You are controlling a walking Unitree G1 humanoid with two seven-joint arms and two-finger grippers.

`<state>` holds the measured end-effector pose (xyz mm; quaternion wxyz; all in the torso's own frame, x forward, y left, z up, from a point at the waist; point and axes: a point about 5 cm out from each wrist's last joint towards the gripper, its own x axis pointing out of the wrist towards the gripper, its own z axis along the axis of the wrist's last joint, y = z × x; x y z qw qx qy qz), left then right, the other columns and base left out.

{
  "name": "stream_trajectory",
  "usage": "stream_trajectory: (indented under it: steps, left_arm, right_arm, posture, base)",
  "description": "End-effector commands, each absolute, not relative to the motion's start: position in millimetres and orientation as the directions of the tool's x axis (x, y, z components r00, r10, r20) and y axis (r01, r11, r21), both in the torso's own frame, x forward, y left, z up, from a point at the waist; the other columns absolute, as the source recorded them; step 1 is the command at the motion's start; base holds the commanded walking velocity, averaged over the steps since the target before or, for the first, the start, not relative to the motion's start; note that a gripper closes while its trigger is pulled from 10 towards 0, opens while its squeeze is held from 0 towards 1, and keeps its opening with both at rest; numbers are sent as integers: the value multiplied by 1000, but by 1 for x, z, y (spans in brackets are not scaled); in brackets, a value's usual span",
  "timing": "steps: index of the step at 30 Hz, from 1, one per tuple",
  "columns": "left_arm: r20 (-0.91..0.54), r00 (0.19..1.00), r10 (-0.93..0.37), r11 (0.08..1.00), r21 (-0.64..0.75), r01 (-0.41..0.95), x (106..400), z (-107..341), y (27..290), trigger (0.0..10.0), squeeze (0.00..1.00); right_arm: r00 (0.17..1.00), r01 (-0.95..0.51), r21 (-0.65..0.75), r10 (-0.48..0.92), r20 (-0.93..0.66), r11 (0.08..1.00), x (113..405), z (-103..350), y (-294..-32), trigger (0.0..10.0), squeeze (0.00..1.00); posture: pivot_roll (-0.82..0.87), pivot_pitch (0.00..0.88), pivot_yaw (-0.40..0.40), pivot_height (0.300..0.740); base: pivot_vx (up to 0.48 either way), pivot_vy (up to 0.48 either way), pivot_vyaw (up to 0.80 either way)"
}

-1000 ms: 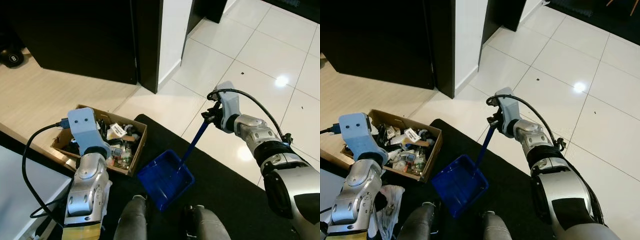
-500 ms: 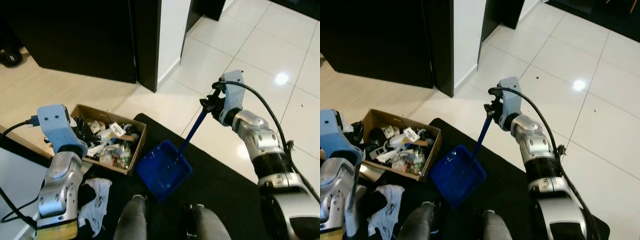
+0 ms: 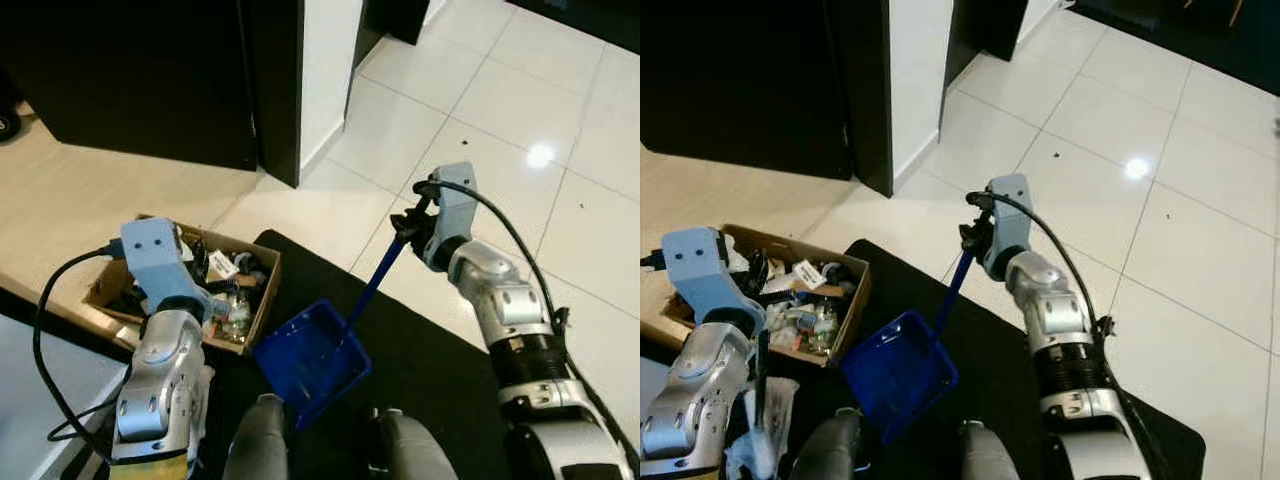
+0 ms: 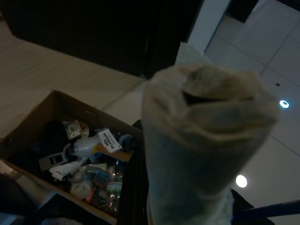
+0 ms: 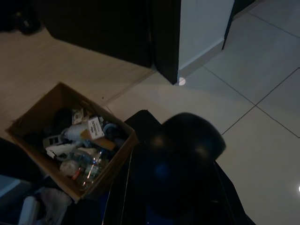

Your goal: Sweep floor

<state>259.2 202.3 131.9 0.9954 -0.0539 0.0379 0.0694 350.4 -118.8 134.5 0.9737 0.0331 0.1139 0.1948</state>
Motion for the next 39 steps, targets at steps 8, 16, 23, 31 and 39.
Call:
stream_trajectory:
  steps: [8,16,23,31,39]
  left_arm:
    - [-65,987,144,986,-72,-149,263,131,201,10000,0]
    - [-68,989,131,989,-59,-135,268,130,200,10000,0]
    - [-70,990,125,990,-52,-129,270,130,199,10000,0]
    - [-74,989,131,990,-50,-135,269,128,199,10000,0]
    - [-78,988,132,990,-48,-136,269,127,199,10000,0]
  right_arm:
    - [908,-354,183,384,-167,917,337,134,-114,10000,0]
    - [923,-300,217,340,-182,929,331,128,-117,10000,0]
    - [930,-273,221,315,-187,936,331,128,-122,10000,0]
    - [931,-267,227,311,-190,937,330,129,-122,10000,0]
    - [931,-263,231,309,-194,937,330,129,-121,10000,0]
  posture:
    - [71,86,-33,740]
    - [60,86,-20,740]
    - [61,93,-21,740]
    - [62,97,-24,740]
    - [63,101,-23,740]
  base:
    - [0,0,0]
    - [0,0,0]
    - [0,0,500]
    - [0,0,591]
    - [0,0,704]
